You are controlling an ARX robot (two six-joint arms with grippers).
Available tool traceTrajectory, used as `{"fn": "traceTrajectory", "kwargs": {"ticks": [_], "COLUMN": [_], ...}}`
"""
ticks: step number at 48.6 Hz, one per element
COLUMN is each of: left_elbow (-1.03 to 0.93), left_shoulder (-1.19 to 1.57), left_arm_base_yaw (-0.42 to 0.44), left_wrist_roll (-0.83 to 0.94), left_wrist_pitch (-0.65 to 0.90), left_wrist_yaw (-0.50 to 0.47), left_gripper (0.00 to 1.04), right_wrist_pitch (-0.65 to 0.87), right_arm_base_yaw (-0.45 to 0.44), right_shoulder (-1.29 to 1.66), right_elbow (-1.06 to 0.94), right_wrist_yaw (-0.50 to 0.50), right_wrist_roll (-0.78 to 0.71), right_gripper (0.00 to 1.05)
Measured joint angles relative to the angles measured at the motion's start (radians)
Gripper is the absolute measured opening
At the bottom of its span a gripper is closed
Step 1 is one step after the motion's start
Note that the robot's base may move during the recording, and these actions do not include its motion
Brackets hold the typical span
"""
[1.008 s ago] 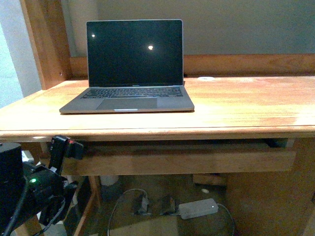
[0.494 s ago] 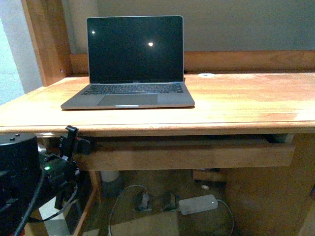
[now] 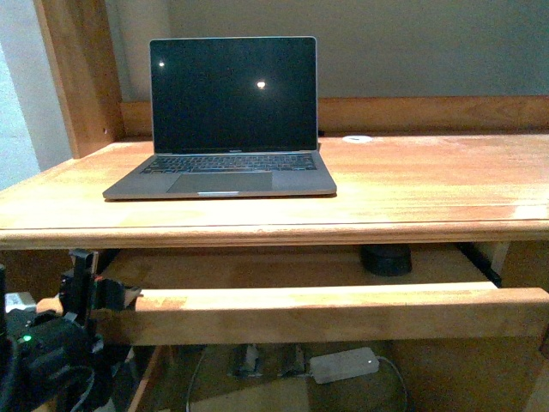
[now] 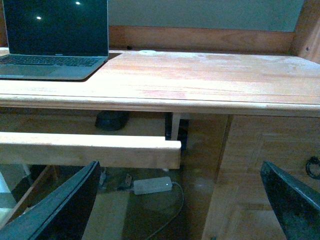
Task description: Place mouse
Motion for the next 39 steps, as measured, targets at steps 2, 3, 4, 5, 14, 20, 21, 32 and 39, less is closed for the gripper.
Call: {"fn": "traceTrajectory", "kwargs": {"ticks": [2,3,4,5,14,20,21,32,39], "left_elbow": [-0.038,-0.056,-0.065,-0.081,-0.137,-0.168,-0.172,-0.312,-0.301], "left_shoulder": [-0.048,-0.073,-0.085,-0.113,-0.286,-0.428,-0.44,-0.829,-1.015], "left_arm_base_yaw": [0.001,0.003,0.005,0.007,0.015,0.031,0.031,0.127,0.195], "left_wrist_roll": [0.007,0.011,0.017,0.048,0.382,0.592,0.594,1.102,1.444], "left_wrist_pitch": [-0.043,-0.07,-0.086,-0.123,-0.396,-0.625,-0.64,-0.743,-0.486], "left_wrist_yaw": [0.005,0.014,0.019,0.024,-0.013,-0.042,-0.043,-0.182,-0.249], "left_gripper": [0.57,0.57,0.57,0.6,0.85,1.0,1.0,0.98,0.98], "right_wrist_pitch": [0.0,0.0,0.0,0.0,0.0,0.0,0.0,0.0,0.0], "right_arm_base_yaw": [0.0,0.0,0.0,0.0,0.0,0.0,0.0,0.0,0.0], "right_shoulder": [0.0,0.0,0.0,0.0,0.0,0.0,0.0,0.0,0.0], "right_elbow": [0.0,0.0,0.0,0.0,0.0,0.0,0.0,0.0,0.0], "right_wrist_yaw": [0.0,0.0,0.0,0.0,0.0,0.0,0.0,0.0,-0.003], "right_wrist_roll": [0.0,0.0,0.0,0.0,0.0,0.0,0.0,0.0,0.0], "right_gripper": [0.98,0.98,0.98,0.98,0.98,0.98,0.98,0.98,0.98]}}
